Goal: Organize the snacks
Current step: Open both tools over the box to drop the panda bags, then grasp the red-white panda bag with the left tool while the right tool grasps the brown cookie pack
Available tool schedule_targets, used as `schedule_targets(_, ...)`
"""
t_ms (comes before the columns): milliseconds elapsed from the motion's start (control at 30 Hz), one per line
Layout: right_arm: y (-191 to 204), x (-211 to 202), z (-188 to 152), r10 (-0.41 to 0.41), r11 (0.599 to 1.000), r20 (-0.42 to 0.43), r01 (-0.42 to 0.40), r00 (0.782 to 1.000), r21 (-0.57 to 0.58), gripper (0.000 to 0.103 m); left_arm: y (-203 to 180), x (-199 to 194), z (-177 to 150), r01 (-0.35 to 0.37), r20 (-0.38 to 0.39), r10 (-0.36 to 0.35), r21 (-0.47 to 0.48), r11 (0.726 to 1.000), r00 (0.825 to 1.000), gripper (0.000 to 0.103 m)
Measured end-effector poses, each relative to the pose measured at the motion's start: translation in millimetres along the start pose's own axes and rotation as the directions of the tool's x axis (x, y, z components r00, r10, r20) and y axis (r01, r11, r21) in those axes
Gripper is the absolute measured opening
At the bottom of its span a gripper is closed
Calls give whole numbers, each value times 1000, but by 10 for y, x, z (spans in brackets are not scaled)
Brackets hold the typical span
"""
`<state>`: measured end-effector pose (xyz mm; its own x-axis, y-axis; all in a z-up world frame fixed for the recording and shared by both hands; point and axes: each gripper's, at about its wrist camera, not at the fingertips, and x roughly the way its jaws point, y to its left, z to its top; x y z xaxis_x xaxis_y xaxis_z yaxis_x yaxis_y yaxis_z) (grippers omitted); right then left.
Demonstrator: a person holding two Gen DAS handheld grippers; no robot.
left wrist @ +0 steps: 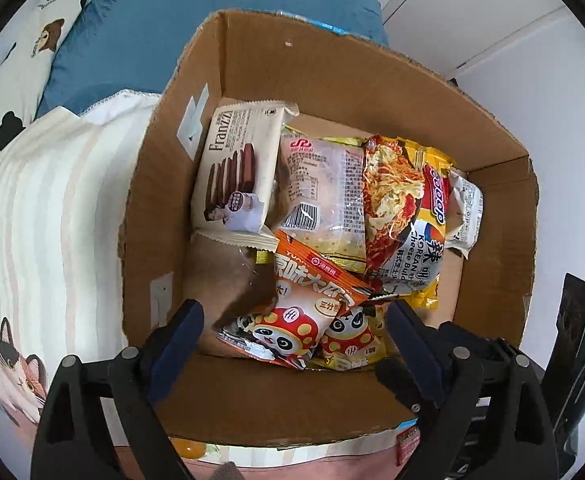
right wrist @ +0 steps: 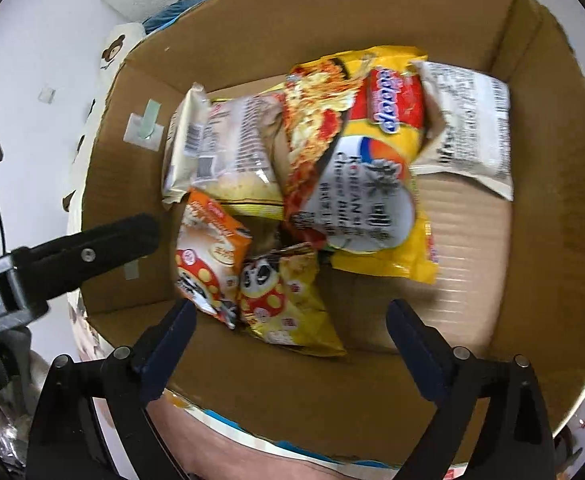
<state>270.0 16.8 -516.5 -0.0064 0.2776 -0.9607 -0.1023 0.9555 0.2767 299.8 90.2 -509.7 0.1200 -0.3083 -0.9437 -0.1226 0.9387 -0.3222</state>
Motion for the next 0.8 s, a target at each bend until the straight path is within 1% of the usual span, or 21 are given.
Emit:
schedule_targets(67,-47,-58,-28,-23,1000,24,22,999,10,98,-16,-63,-30,-13,32,13,10,1000,999,94)
schedule_targets(167,-118,-179,-87,-56,998,73,55,996,18,98,-79,-169,-115,-68,92,64,49,996,994,94)
schedule_targets(233,-148,-262,-152,-79,997,107,77,991,25,98,-117,-245,-200,-108,134,97,74,991,986,94)
schedule_targets(300,-157,-345,-197,-96,995,136,92,986,37,98,-136,-323,-293,-121,167,105,91,988,980,94)
schedule_targets(367,-127,-437,-277,-111,994,171,105,979,41,98,-152,-401,-397,-148,201,125,104,984,972,94)
schedule_targets(467,-122,-601,-402,-127,992,222,120,967,45,98,-155,-513,-570,-169,251,137,113,979,958,94)
schedule_targets(500,-104,-657,-460,-135,991,239,129,962,41,98,-153,-547,-619,-173,265,138,114,978,954,94)
schedule_targets(600,13,-818,-618,-180,983,306,181,935,24,98,-153,-648,-809,-196,309,151,121,973,939,94)
schedule_targets(700,92,-976,-823,-189,981,357,194,915,21,98,-158,-763,-1005,-217,350,160,130,968,923,94)
schedule_targets(800,142,-1115,-992,-197,978,397,206,897,21,98,-174,-898,-1209,-254,398,184,130,958,899,94)
